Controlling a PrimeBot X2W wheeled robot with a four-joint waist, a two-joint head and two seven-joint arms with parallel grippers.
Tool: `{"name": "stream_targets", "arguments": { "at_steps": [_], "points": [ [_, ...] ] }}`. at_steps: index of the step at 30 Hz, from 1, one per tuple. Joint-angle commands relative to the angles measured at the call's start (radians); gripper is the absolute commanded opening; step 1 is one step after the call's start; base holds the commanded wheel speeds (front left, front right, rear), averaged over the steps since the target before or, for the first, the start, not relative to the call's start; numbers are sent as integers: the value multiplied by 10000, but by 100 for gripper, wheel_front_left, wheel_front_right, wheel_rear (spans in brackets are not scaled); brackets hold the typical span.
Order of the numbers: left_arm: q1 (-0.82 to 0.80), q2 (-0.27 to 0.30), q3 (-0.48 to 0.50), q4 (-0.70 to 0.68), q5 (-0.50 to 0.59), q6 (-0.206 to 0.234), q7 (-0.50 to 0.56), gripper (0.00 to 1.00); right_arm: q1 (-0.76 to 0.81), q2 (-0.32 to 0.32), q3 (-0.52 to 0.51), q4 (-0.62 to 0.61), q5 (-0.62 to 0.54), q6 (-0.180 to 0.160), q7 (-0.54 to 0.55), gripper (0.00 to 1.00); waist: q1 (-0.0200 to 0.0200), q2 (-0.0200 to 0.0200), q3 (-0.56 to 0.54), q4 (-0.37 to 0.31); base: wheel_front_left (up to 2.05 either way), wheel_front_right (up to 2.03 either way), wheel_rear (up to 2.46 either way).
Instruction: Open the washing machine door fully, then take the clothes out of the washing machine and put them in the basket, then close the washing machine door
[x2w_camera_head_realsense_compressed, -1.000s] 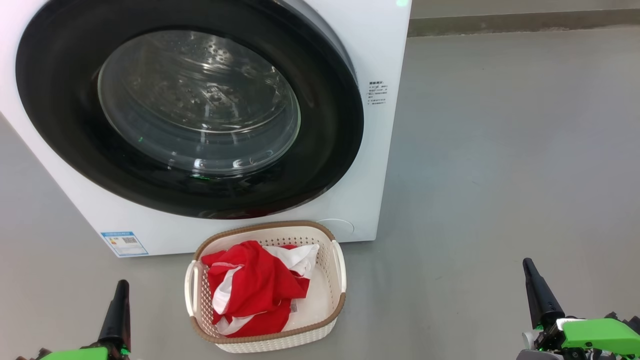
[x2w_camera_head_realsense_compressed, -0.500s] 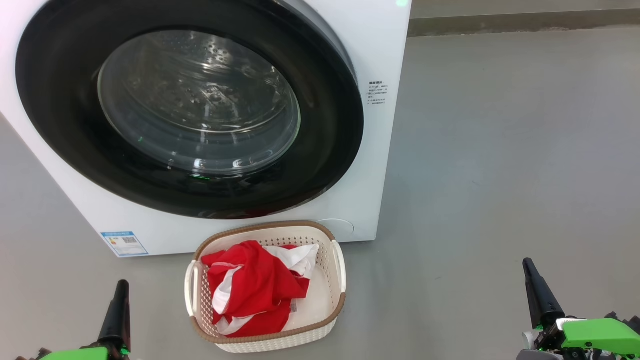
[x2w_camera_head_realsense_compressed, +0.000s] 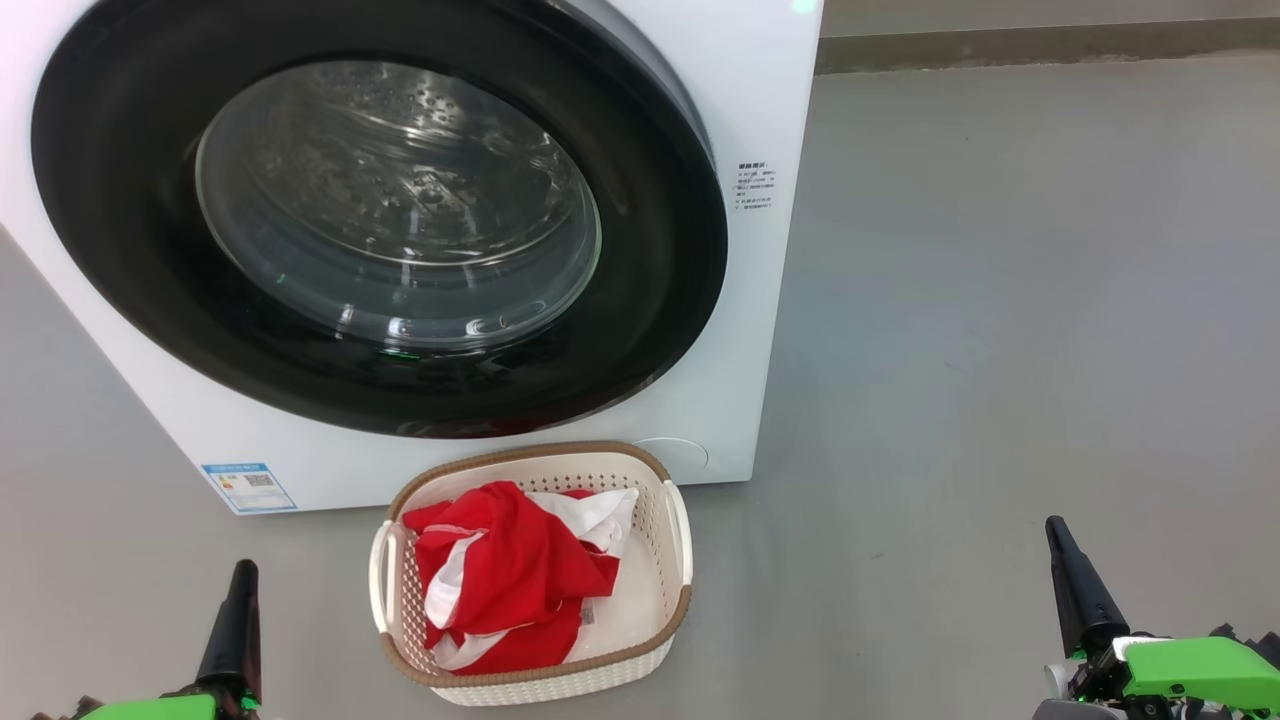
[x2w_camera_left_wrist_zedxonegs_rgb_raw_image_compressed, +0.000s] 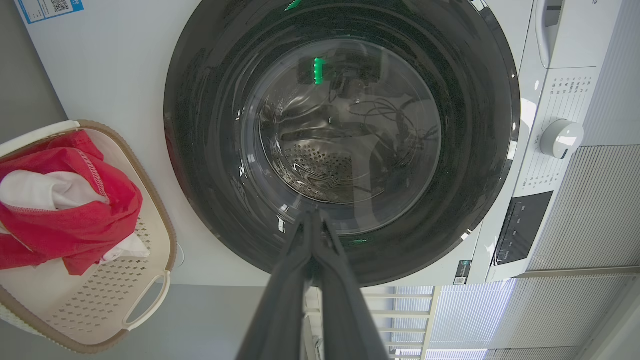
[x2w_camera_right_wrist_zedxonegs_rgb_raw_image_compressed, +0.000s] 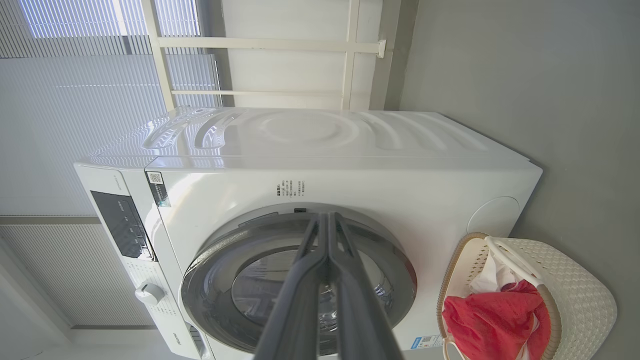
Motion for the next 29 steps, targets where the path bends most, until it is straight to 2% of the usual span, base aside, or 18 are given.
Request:
{"name": "stream_targets", "arguments": {
  "at_steps": [1,29],
  "points": [
    [-383,160,346,-198,-22,-29,62,0,-404,-35,240,-301,40,-9,76,0,0,0,0,0,0,0,0],
    [-383,158,348,-198,-21,-29,64,0,-404,-35,241,-301,41,-9,75,0,0,0,0,0,0,0,0]
  ]
}}
